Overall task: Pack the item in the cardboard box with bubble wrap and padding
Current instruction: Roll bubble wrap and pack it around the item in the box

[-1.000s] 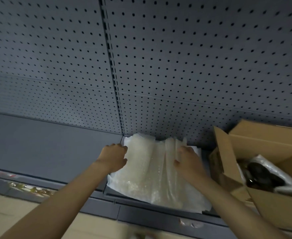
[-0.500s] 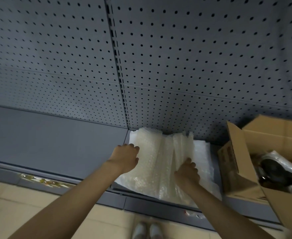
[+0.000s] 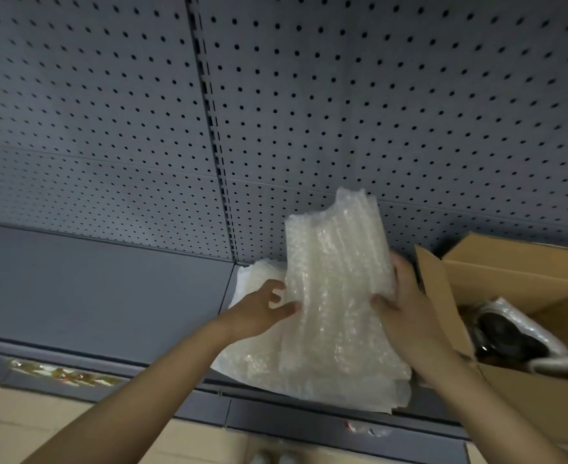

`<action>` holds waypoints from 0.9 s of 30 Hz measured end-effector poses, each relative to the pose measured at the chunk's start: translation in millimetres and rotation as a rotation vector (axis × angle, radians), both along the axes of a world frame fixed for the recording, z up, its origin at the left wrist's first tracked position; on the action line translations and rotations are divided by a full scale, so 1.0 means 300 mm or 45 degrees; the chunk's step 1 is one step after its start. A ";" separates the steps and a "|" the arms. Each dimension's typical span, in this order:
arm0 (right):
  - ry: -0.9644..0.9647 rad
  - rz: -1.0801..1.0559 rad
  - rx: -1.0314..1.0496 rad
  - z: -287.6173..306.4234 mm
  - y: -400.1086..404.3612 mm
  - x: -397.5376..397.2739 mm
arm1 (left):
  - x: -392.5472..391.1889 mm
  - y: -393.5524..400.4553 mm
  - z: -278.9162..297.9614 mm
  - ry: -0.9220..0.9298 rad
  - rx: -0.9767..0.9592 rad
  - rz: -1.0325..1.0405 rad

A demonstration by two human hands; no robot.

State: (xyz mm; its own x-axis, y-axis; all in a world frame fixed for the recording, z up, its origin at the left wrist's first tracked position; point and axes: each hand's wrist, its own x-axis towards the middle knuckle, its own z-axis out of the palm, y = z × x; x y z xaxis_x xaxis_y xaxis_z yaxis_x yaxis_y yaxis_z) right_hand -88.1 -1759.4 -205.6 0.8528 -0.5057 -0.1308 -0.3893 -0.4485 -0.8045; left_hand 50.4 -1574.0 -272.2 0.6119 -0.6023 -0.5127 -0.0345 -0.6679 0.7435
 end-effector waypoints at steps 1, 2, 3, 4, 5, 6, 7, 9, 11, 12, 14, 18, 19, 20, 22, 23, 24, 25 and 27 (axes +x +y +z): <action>-0.086 -0.004 0.039 0.027 -0.001 -0.015 | -0.005 -0.010 0.028 0.143 -0.108 0.061; -0.150 -0.013 0.074 0.044 -0.008 -0.026 | -0.008 -0.015 0.051 0.288 -0.225 0.116; -0.197 -0.013 0.115 0.063 -0.013 -0.034 | -0.009 -0.014 0.068 0.410 -0.342 0.143; -0.230 -0.004 0.149 0.071 -0.020 -0.040 | -0.011 -0.011 0.082 0.498 -0.437 0.136; -0.261 0.011 0.180 0.078 -0.021 -0.044 | -0.013 -0.007 0.093 0.547 -0.513 0.120; -0.275 0.012 0.200 0.076 -0.023 -0.051 | -0.015 -0.004 0.101 0.571 -0.570 0.111; -0.280 0.013 0.210 0.078 -0.018 -0.056 | -0.020 -0.004 0.112 0.574 -0.621 0.134; -0.307 0.006 0.224 0.064 -0.015 -0.064 | -0.031 -0.004 0.133 0.523 -0.714 0.216; -0.348 -0.037 0.278 0.039 -0.019 -0.073 | -0.037 0.005 0.143 0.453 -0.783 0.267; -0.354 -0.058 0.293 0.025 -0.021 -0.076 | -0.039 0.012 0.144 0.435 -0.805 0.279; -0.355 -0.068 0.274 0.004 -0.019 -0.078 | -0.044 0.033 0.146 0.438 -0.830 0.283; -0.313 -0.030 0.419 -0.048 -0.013 -0.076 | -0.045 0.061 0.132 0.463 -0.861 0.293; -0.315 -0.039 0.486 -0.051 -0.007 -0.075 | -0.044 0.067 0.134 0.474 -0.862 0.306; -0.313 -0.045 0.506 -0.054 -0.001 -0.072 | -0.041 0.074 0.135 0.484 -0.863 0.318; -0.244 0.030 0.454 -0.061 0.004 -0.073 | -0.035 0.091 0.139 0.486 -0.872 0.288; -0.216 0.062 0.422 -0.061 0.007 -0.076 | -0.035 0.099 0.143 0.492 -0.876 0.255; -0.199 0.067 0.426 -0.060 0.009 -0.078 | -0.033 0.107 0.145 0.507 -0.884 0.228; -0.208 0.068 0.477 -0.062 0.008 -0.079 | -0.035 0.115 0.150 0.531 -0.894 0.216; -0.236 0.082 0.597 -0.062 0.008 -0.079 | -0.036 0.127 0.158 0.583 -0.891 0.230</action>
